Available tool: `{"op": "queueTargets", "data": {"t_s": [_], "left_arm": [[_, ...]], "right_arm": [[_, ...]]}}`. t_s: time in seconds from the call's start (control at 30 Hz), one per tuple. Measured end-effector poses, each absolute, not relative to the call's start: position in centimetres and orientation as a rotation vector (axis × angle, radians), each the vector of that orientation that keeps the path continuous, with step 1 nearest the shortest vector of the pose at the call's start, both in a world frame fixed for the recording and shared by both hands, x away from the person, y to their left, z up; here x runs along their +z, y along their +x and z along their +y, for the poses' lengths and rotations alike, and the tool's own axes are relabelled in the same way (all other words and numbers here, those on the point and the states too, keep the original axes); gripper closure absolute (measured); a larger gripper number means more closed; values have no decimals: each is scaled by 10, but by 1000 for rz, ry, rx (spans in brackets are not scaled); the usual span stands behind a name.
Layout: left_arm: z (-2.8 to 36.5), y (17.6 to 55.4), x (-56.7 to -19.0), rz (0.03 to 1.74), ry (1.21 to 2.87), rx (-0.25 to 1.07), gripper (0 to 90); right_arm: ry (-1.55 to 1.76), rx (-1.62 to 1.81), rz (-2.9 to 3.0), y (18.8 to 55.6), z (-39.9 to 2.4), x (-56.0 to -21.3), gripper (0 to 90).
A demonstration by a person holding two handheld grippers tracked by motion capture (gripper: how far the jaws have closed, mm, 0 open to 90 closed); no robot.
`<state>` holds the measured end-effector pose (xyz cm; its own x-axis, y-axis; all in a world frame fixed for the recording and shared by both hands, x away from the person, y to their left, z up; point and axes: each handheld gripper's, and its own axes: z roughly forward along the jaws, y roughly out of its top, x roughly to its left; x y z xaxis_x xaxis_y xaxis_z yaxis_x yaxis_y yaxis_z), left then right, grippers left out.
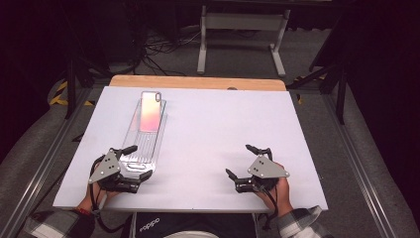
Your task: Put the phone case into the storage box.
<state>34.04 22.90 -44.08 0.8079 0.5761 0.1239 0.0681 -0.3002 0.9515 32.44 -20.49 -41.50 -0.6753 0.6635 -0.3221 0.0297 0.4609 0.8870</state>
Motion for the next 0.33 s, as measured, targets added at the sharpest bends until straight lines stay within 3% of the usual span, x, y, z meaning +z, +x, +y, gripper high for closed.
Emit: {"op": "queueTargets", "data": {"t_s": [0.33], "left_arm": [[227,341,-440,485,1838,551,75]], "right_arm": [[579,1227,2045,326,-207,-416,60]]}}
